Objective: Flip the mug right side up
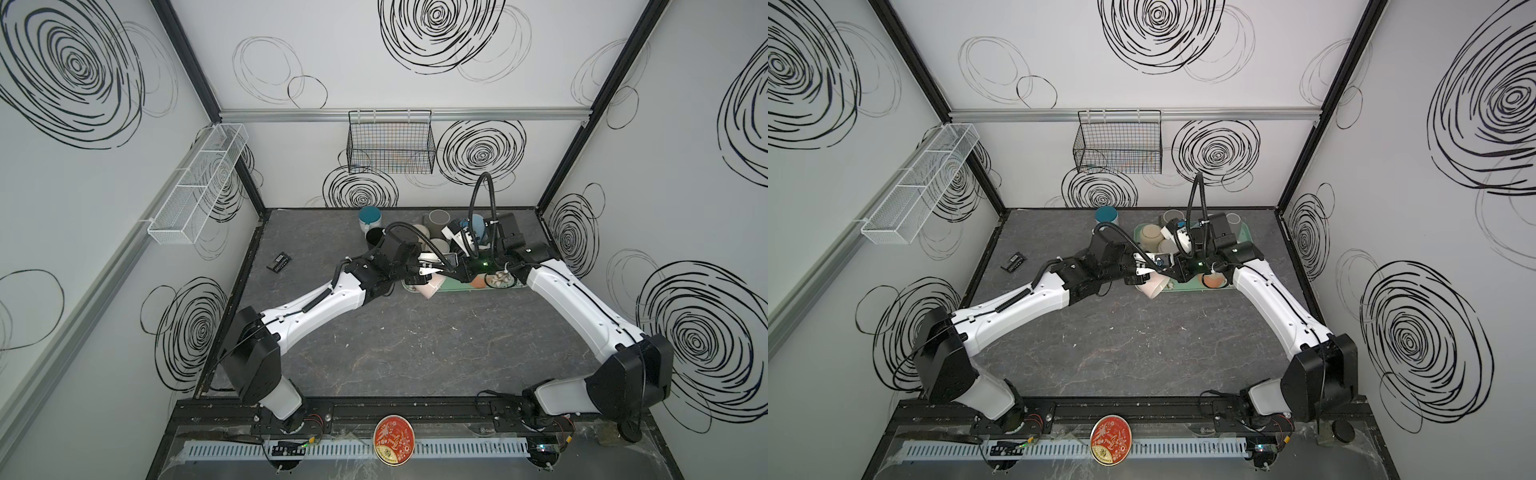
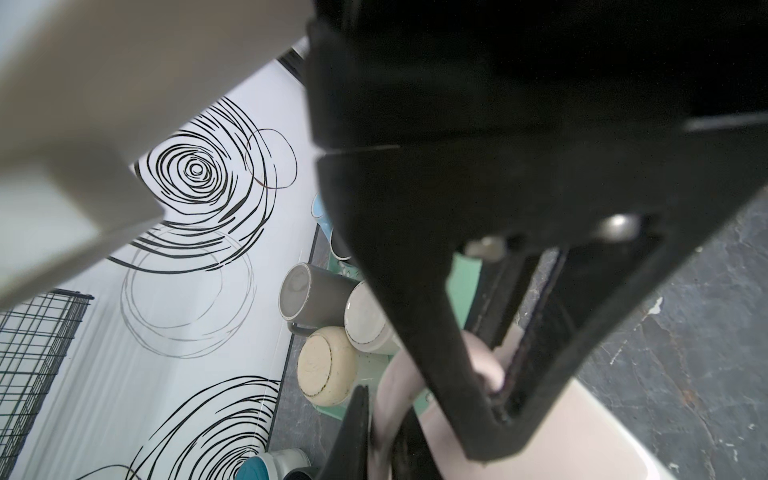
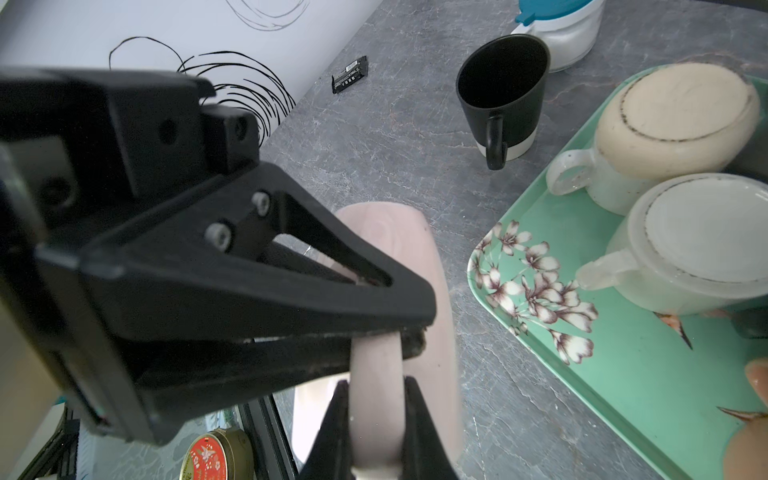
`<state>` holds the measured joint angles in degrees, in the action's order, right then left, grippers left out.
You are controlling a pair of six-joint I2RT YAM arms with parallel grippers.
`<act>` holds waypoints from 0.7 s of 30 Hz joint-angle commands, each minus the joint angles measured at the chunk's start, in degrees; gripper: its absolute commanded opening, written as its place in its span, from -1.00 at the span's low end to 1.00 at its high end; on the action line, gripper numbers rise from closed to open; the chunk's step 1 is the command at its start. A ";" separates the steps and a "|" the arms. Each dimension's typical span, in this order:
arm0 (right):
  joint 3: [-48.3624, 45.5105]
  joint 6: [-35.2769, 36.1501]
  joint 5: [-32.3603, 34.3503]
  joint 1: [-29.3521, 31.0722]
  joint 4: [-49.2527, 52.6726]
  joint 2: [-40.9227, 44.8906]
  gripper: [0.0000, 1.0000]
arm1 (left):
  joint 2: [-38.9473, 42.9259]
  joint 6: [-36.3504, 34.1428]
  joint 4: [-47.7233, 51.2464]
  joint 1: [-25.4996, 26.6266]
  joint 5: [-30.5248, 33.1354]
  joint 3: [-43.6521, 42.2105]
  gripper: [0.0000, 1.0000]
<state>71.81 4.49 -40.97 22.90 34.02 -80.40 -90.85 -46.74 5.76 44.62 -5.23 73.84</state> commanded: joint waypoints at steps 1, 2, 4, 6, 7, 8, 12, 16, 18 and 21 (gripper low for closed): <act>-0.05 -3.85 -3.34 -0.57 -15.65 4.16 -0.77 | 0.84 7.79 -4.55 1.00 -0.83 -2.77 -1.00; -0.62 -4.62 -3.02 -0.86 -16.73 4.58 -0.73 | 1.21 9.00 -6.04 0.90 -0.96 -3.61 -1.00; -2.00 -6.38 -2.40 -1.15 -19.17 5.54 -0.61 | 2.06 11.83 -10.47 0.61 -0.93 -6.03 -1.00; -2.86 -7.63 -1.94 -1.34 -20.72 6.16 -0.55 | 2.60 14.51 -13.90 0.26 -1.01 -7.92 -1.00; -3.27 -8.31 -1.66 -1.30 -21.42 6.43 -0.51 | 2.77 15.87 -15.62 0.07 -1.17 -8.72 -1.00; -3.55 -8.89 -1.65 -1.36 -22.00 6.56 -0.48 | 2.95 16.88 -17.07 -0.07 -1.18 -9.49 -1.00; -3.78 -11.59 -1.19 -1.50 -23.67 6.99 -0.22 | 3.82 20.58 -23.52 -0.67 0.02 -12.91 -1.00; -3.58 -14.23 1.39 -1.45 -24.92 7.94 -0.11 | 4.92 25.31 -30.27 -2.68 0.21 -16.68 -1.00; -3.52 -15.30 3.45 -1.56 -25.12 8.27 -0.09 | 5.68 27.47 -33.74 -3.84 0.51 -18.75 -1.00; -3.85 -17.74 7.42 -1.60 -25.18 8.53 -0.06 | 7.11 31.45 -40.69 -6.07 1.43 -22.92 -1.00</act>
<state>67.59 -9.85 -37.76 21.26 11.25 -73.65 -87.90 -21.78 -19.16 40.64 -4.56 52.84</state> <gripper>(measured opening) 0.463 0.100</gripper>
